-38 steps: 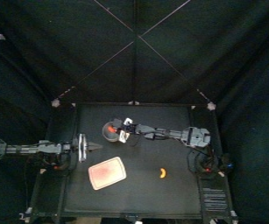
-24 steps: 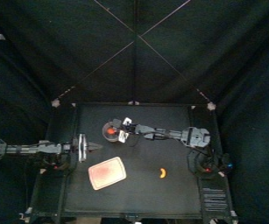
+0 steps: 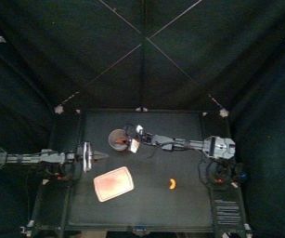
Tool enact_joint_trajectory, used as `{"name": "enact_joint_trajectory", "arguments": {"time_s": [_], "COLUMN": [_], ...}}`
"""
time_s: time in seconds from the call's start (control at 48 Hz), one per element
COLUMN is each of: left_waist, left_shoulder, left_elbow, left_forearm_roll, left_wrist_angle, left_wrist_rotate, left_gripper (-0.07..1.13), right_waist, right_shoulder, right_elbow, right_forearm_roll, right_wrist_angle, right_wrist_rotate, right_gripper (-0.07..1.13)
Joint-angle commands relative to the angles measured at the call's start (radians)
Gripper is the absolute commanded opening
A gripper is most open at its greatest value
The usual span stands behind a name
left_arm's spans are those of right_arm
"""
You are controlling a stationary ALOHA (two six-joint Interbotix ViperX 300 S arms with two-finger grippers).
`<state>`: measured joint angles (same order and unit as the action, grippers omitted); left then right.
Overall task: Pick the drumstick then place it in the grey bowl
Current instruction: Drop drumstick in the grey bowl and return to neutral
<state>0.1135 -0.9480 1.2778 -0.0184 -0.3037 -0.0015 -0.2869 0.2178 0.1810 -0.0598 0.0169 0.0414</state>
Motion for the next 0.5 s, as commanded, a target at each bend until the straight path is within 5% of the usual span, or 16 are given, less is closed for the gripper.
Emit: {"name": "enact_joint_trajectory", "arguments": {"time_s": [0.021,0.5], "left_waist": [0.006,0.037], "left_shoulder": [0.005,0.005], "left_elbow": [-0.011,-0.003], "left_forearm_roll": [-0.002,-0.002], "left_wrist_angle": [-0.009,-0.032], "left_wrist_rotate": [0.0,0.005], "left_gripper": [-0.01,-0.01], "right_waist": [0.0,0.057], "right_shoulder": [-0.135,-0.396], "right_elbow": [0.13,0.611], "right_forearm_roll": [0.012,0.071], "right_wrist_angle": [-0.141,-0.612], "right_wrist_rotate": [0.0,-0.002], "right_gripper": [0.79,0.79]}}
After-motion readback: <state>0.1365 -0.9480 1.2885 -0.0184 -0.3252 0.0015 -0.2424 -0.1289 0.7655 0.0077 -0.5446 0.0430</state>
